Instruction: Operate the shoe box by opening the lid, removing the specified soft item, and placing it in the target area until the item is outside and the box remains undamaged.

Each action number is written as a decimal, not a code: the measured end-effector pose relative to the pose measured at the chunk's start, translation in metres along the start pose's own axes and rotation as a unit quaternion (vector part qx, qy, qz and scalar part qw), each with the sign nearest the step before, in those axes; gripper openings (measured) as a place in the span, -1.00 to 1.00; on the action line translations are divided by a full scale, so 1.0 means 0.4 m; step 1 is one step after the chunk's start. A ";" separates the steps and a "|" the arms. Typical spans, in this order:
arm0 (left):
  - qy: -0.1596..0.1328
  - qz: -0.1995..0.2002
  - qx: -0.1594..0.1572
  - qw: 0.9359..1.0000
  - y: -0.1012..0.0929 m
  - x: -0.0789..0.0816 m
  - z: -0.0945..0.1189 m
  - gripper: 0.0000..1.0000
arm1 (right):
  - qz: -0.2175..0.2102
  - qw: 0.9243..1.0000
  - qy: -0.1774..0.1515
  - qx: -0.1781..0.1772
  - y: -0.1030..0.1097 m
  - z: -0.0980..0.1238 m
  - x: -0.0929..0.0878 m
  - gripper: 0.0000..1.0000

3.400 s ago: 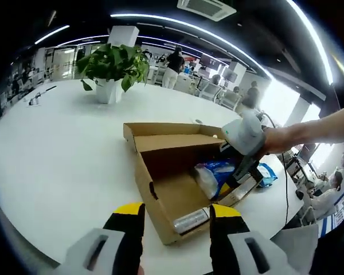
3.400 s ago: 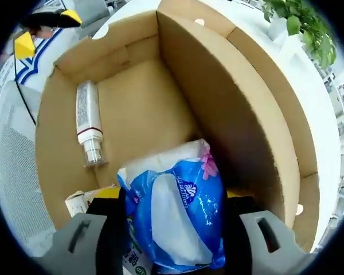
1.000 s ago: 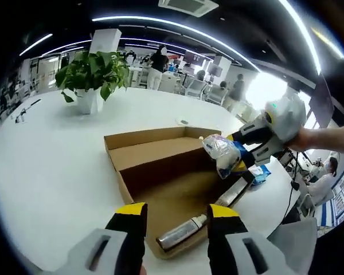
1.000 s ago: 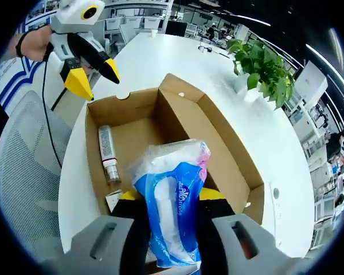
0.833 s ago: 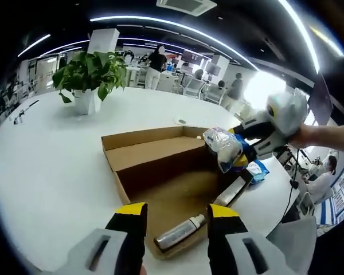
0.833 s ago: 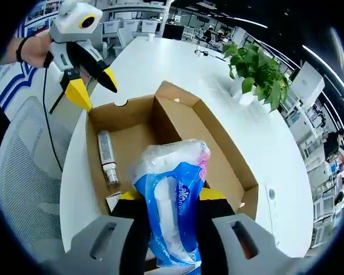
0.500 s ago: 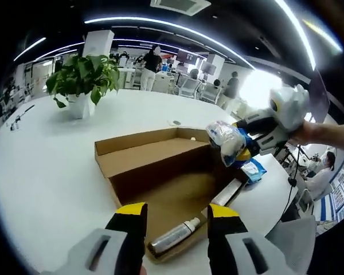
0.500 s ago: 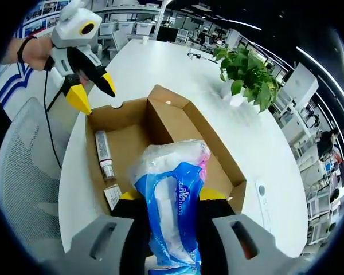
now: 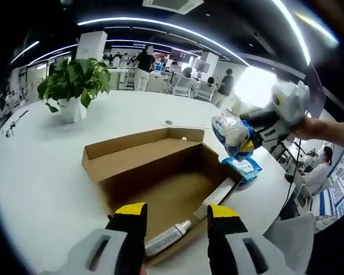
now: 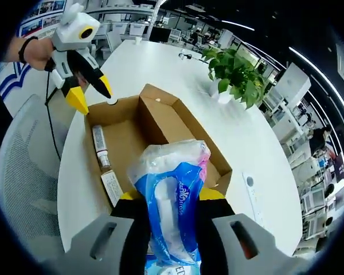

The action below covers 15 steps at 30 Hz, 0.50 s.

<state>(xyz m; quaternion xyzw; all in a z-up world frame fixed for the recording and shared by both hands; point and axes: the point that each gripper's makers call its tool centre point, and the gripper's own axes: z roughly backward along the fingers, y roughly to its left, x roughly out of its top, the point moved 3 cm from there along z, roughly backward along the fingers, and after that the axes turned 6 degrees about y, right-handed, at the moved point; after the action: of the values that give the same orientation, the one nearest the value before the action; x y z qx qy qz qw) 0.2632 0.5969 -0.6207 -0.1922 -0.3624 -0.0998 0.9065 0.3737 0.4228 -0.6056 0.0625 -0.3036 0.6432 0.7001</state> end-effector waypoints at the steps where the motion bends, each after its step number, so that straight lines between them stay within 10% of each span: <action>1: 0.001 -0.001 -0.001 1.000 -0.002 0.000 -0.001 -0.15 | -0.001 1.000 0.001 -0.002 -0.001 0.004 -0.006 -0.48; 15: 0.008 -0.009 -0.006 1.000 -0.053 0.002 -0.023 -0.15 | -0.038 0.998 0.035 -0.029 -0.010 0.091 -0.182 -0.48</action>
<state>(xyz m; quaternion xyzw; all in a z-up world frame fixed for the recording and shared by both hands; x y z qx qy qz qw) 0.2625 0.5736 -0.6205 -0.1932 -0.3563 -0.1115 0.9074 0.3657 0.3419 -0.6121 0.0311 -0.2949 0.6089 0.7357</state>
